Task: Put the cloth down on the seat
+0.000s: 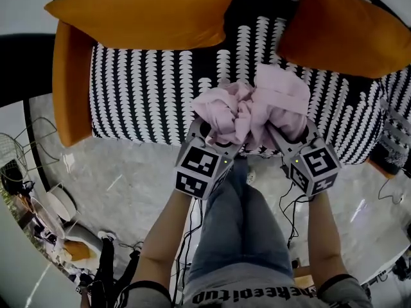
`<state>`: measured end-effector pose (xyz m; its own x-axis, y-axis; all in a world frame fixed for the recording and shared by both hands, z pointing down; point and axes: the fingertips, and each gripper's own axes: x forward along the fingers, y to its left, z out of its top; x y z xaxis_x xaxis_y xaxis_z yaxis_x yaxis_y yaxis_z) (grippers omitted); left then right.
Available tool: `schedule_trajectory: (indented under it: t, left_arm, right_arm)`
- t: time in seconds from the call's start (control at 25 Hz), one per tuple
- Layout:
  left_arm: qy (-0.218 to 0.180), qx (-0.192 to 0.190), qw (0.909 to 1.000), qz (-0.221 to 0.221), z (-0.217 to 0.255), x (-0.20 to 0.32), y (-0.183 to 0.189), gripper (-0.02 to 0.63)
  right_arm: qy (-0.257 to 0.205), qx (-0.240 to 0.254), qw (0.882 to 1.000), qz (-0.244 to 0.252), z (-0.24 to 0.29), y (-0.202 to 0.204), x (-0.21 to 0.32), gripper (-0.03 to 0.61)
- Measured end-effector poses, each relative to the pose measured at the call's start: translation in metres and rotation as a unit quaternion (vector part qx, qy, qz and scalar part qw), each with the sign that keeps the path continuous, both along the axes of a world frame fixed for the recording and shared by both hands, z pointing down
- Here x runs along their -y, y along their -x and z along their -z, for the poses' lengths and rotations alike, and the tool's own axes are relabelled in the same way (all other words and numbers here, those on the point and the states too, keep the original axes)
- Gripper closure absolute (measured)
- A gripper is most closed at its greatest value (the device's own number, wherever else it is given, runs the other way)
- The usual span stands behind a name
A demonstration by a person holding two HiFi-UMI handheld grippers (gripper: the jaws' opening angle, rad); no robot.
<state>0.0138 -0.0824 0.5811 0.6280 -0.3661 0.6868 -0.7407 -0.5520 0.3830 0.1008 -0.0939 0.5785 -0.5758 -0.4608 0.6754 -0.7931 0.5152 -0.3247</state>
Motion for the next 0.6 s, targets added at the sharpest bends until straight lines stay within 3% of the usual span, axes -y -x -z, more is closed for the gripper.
schedule_trajectory:
  t: [0.6]
  left_arm:
    - [0.033, 0.028, 0.9991, 0.001, -0.081, -0.007, 0.000, 0.276]
  right_arm:
    - [0.031, -0.026, 0.999, -0.001, -0.085, -0.002, -0.007, 0.379]
